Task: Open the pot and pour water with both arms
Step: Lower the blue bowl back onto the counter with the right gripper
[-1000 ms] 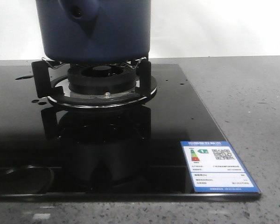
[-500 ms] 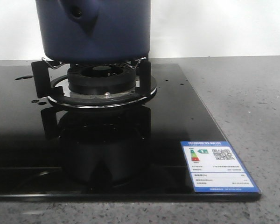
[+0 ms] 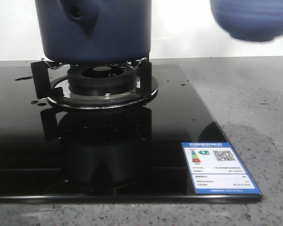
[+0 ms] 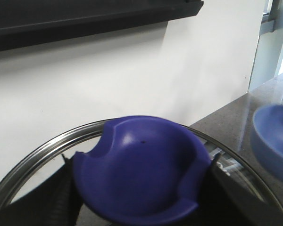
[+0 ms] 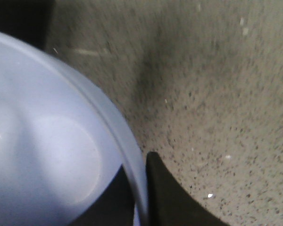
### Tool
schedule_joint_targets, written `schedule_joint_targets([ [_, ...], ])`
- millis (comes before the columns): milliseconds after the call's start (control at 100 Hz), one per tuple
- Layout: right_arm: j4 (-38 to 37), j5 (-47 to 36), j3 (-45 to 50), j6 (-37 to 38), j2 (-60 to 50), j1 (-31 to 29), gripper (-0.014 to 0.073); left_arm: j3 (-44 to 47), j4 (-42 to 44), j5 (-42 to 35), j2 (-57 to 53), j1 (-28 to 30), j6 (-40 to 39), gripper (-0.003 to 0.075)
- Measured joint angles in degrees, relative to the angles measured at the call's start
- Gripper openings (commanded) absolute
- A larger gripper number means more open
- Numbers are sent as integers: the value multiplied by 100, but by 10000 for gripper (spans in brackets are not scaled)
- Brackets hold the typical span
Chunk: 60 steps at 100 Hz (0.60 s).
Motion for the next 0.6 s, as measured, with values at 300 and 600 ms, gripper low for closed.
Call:
schedule_joint_targets([
  [300,-44,-639,888,18,72,0,-43,0,-43,130,4,0,0,354],
  [600,-76,-892,1072,18,112,0,-43,0,-43,173,4,0,0,354],
])
